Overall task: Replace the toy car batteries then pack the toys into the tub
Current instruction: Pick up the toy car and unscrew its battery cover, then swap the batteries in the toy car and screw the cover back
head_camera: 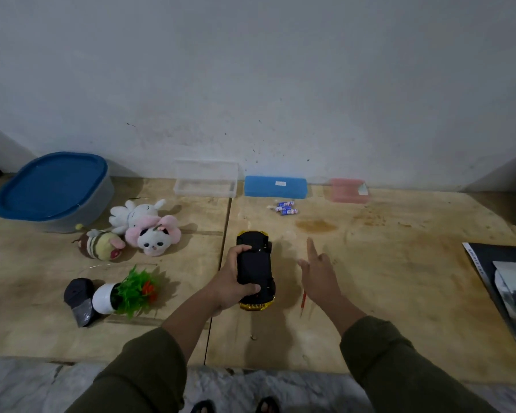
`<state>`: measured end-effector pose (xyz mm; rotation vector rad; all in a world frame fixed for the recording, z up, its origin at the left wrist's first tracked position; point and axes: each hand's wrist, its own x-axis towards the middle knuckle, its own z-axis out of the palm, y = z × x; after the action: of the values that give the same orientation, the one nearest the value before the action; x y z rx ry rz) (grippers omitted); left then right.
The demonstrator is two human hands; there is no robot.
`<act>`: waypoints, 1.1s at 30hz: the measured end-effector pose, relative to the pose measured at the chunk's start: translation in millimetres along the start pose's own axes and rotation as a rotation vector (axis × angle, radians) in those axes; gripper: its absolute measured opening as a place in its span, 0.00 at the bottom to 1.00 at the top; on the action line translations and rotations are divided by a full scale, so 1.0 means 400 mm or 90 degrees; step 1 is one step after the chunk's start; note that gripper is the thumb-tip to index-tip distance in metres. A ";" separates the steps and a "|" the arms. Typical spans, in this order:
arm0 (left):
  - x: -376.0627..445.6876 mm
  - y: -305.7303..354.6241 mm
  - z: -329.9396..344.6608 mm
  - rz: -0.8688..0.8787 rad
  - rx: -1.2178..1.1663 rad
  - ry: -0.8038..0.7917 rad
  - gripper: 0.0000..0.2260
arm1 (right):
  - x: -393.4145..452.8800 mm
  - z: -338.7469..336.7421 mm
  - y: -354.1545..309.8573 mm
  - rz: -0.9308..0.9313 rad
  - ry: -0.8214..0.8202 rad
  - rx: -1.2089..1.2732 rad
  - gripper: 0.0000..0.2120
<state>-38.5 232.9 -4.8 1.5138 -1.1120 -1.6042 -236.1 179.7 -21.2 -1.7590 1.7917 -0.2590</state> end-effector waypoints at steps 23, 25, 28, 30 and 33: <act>0.043 -0.012 0.086 0.042 0.062 -0.047 0.36 | -0.020 0.011 -0.033 -0.150 0.048 0.266 0.30; 0.050 -0.016 0.093 0.035 0.052 -0.050 0.41 | -0.009 -0.010 -0.015 -0.077 0.051 0.391 0.28; 0.056 -0.021 0.090 0.012 0.034 -0.046 0.43 | 0.007 -0.053 0.039 0.003 0.145 0.439 0.27; 0.057 -0.026 0.084 -0.001 0.028 -0.049 0.43 | 0.005 -0.067 0.088 0.043 0.159 0.371 0.27; 0.058 -0.032 0.078 -0.012 0.024 -0.041 0.42 | -0.012 -0.049 0.151 0.070 0.094 0.222 0.29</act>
<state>-70.9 221.8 -27.2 1.5100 -1.1728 -1.6641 -297.6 185.0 -36.7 -1.4225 1.8100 -0.6300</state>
